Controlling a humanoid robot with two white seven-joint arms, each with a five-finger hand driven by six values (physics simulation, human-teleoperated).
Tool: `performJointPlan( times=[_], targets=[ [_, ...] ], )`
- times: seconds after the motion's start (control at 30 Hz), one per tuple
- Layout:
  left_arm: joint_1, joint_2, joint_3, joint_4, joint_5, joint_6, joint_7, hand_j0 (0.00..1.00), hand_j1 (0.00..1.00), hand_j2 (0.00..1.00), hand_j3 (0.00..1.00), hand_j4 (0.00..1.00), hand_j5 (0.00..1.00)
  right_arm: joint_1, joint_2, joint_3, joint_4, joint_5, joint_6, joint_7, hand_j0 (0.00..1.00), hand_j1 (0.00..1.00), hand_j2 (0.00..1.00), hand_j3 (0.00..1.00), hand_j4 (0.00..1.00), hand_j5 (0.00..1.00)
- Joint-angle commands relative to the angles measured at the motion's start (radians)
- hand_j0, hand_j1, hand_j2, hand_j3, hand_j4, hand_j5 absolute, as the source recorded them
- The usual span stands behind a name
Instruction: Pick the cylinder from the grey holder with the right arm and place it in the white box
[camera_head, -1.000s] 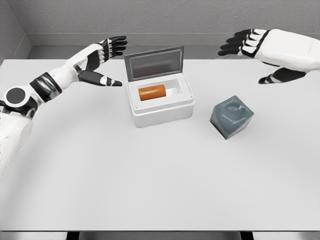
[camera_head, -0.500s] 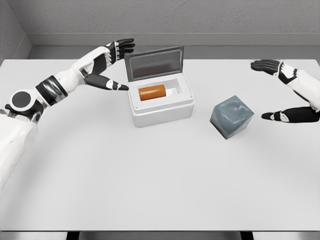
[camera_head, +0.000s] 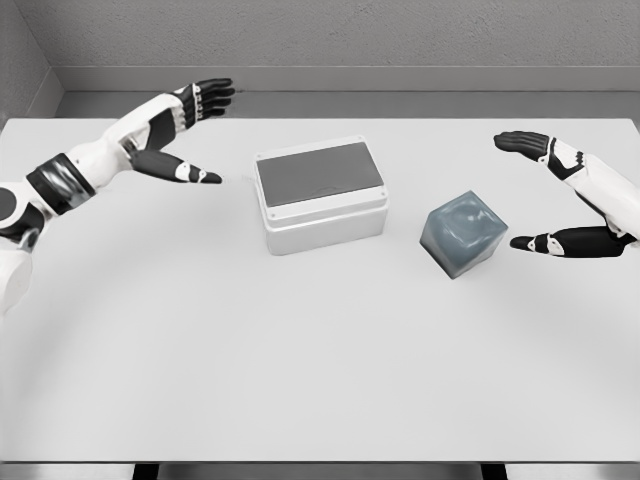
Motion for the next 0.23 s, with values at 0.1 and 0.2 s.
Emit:
performJointPlan(
  times=[0.1,0.2],
  targets=[
    [0.060,0.188,0.035,0.003,0.009,-0.001,0.000,1.00,1.00,1.00,1.00,1.00,1.00,0.000,0.000,0.000,0.000,-0.008,0.003,-0.001,1.00,1.00,1.00,1.00,1.00,1.00],
    [0.097,0.215,0.067,0.005,0.010,-0.001,0.000,1.00,1.00,1.00,1.00,1.00,1.00,0.000,0.000,0.000,0.000,-0.008,0.003,-0.001,1.00,1.00,1.00,1.00,1.00,1.00]
  ],
)
